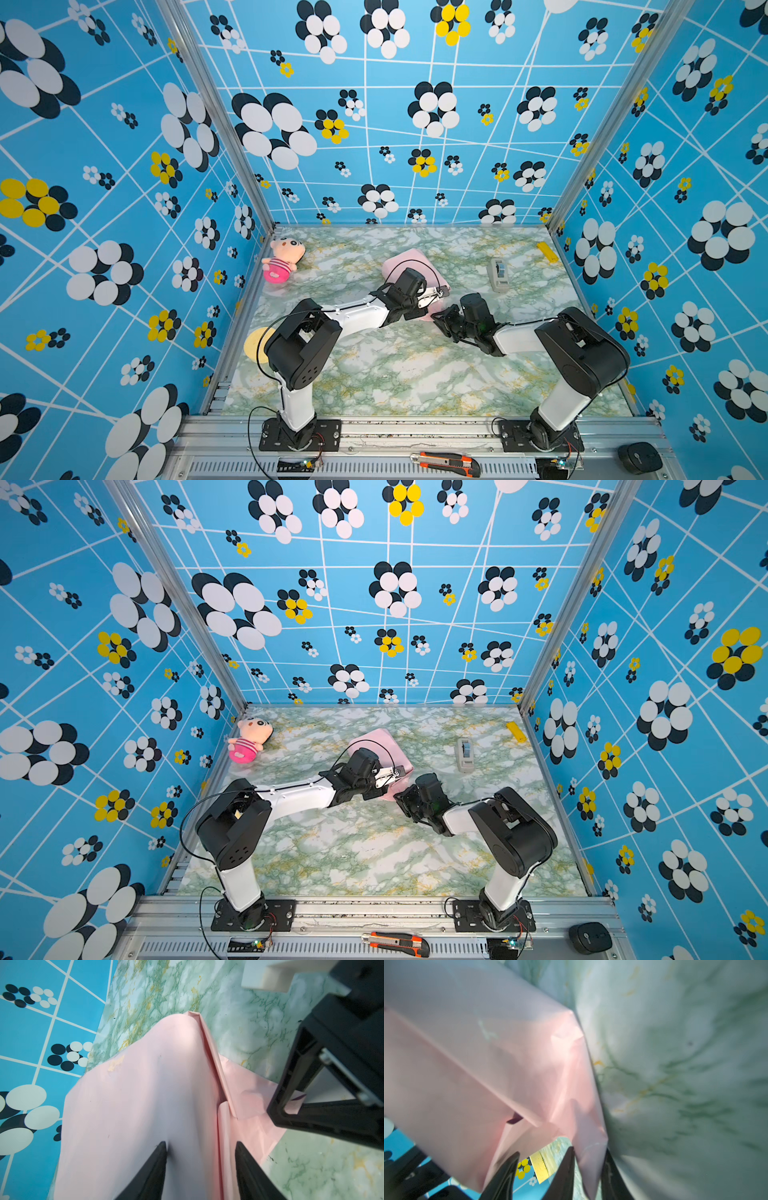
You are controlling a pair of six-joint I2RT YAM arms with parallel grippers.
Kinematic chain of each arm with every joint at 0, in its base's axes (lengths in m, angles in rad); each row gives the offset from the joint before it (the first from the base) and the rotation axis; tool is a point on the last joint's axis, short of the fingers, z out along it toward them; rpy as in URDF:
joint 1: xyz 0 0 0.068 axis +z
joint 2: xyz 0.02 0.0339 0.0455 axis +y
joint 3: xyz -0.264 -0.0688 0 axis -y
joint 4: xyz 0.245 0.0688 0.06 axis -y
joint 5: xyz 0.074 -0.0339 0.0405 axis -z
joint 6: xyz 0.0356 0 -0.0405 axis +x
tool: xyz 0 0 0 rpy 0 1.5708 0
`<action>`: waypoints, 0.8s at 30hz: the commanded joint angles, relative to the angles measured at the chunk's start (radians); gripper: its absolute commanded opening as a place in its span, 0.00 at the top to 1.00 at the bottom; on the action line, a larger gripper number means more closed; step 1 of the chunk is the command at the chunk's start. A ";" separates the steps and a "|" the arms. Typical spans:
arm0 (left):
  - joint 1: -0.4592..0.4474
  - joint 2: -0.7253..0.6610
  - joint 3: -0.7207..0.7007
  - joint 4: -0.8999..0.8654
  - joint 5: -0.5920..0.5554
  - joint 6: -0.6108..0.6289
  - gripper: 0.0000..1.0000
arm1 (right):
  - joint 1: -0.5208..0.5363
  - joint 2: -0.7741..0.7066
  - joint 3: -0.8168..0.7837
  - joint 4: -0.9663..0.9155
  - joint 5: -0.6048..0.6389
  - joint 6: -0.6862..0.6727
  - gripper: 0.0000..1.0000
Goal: Wrap a gift box in wrapping paper
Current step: Fold the wrapping paper for the gift box, then fifth fold the wrapping paper around the gift box.
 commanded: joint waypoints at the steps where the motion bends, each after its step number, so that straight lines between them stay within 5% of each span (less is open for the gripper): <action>1: 0.004 0.036 -0.015 -0.062 0.025 -0.029 0.48 | 0.005 -0.023 -0.007 -0.085 0.075 -0.025 0.88; 10: 0.004 0.028 0.002 -0.090 0.056 -0.066 0.48 | -0.005 -0.121 0.023 -0.161 0.117 -0.147 1.00; 24: 0.012 0.019 -0.021 -0.083 0.122 -0.066 0.33 | -0.017 -0.122 0.168 -0.193 0.067 -0.251 1.00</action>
